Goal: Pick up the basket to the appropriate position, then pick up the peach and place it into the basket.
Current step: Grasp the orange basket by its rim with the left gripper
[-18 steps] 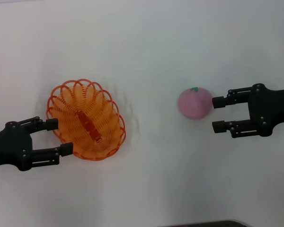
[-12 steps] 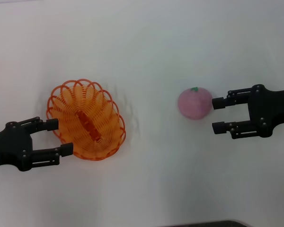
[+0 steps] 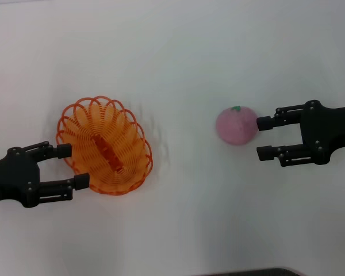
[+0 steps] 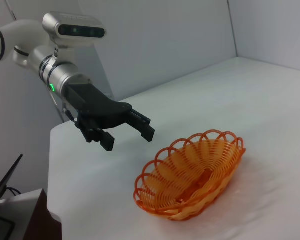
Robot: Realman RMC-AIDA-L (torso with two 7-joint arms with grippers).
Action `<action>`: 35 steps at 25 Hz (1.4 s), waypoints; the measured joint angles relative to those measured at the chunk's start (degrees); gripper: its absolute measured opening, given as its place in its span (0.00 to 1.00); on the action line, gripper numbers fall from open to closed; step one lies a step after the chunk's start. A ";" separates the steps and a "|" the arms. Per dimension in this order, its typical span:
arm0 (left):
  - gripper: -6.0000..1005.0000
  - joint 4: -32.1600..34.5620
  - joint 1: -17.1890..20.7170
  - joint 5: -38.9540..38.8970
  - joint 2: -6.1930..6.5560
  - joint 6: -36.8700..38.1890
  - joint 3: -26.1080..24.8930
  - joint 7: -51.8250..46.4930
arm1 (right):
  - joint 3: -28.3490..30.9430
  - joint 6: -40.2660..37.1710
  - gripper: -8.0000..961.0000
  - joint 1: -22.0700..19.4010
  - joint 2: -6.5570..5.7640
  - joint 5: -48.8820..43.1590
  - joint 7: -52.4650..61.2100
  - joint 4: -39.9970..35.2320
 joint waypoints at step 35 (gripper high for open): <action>0.87 19.49 -30.10 17.96 9.70 5.45 9.24 -51.12 | -0.37 -0.02 0.72 1.52 -0.39 0.01 -0.60 -0.09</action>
